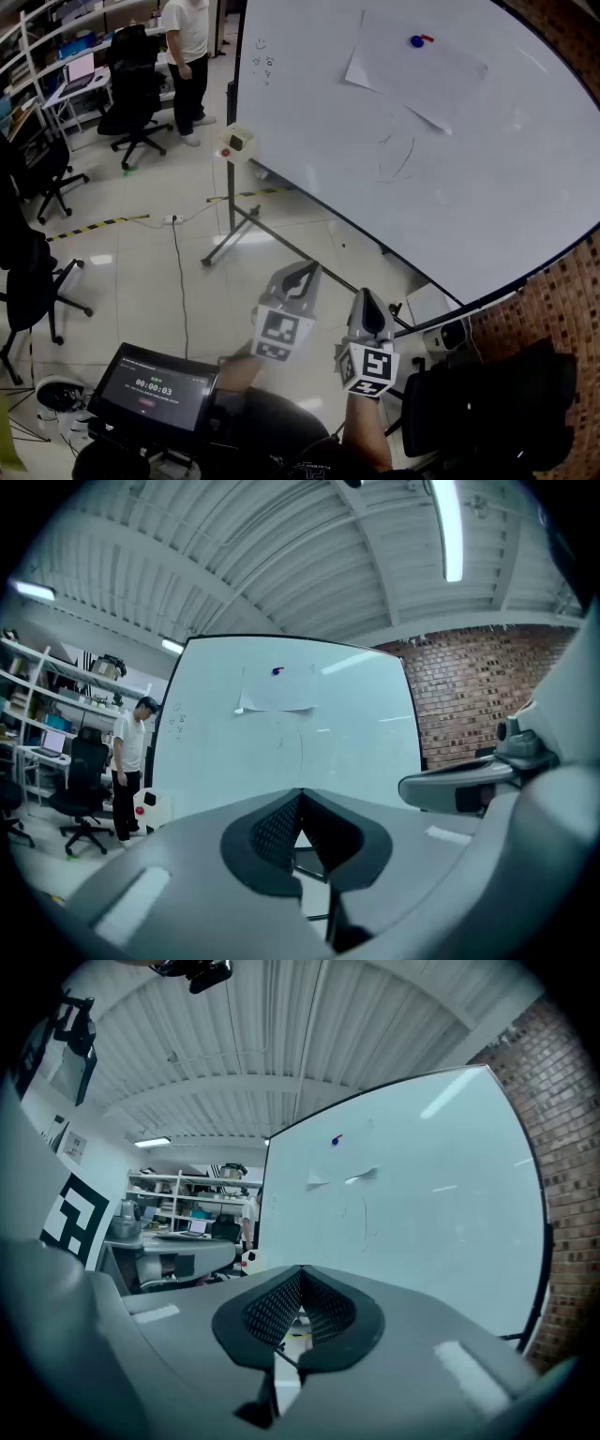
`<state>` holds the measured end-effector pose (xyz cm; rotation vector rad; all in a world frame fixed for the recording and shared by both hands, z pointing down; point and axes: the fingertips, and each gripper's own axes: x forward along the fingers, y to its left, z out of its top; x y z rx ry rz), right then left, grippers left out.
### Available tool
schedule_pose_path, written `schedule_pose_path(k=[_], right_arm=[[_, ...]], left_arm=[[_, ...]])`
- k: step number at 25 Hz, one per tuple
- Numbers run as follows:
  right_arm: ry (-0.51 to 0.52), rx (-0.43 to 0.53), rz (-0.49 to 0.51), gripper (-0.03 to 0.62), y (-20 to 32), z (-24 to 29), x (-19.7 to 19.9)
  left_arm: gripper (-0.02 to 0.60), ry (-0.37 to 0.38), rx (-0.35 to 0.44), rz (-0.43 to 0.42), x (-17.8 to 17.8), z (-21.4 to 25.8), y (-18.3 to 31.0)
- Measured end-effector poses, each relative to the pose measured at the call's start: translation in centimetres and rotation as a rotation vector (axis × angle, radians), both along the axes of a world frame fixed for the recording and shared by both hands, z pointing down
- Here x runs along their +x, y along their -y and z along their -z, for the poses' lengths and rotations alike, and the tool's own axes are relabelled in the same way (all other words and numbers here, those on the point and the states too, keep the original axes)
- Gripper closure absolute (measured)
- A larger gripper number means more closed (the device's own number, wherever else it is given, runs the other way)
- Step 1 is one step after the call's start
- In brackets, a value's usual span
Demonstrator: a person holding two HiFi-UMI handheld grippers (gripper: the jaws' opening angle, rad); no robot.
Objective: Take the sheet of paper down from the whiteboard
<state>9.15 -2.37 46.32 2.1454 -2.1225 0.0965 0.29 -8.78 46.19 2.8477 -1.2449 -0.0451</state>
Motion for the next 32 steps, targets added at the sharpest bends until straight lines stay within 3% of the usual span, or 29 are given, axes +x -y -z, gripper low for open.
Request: schedule_pose_path(k=[7, 13, 19, 27, 32], right_arm=[[0.021, 0.014, -0.010, 0.580, 6.0, 0.0, 4.1], [0.053, 0.018, 0.048, 0.582, 11.8, 0.6, 6.3], [0.108, 0.048, 0.134, 0.582, 17.0, 4.5, 9.9], [0.109, 0.148, 0.212, 0.582, 21.7, 9.1, 12.2], [0.105, 0.170, 0.223, 0.580, 27.2, 13.5, 12.1]], left_arm=[[0.583, -0.023, 0.036, 0.015, 2.3, 2.1, 6.6], [0.583, -0.058, 0.036, 0.056, 4.8, 3.3, 11.1], [0.583, -0.066, 0.129, 0.125, 7.7, 8.9, 16.4], [0.583, 0.105, 0.433, 0.187, 11.1, 20.2, 21.7], [0.583, 0.250, 0.574, 0.076, 12.6, 29.0, 29.0]])
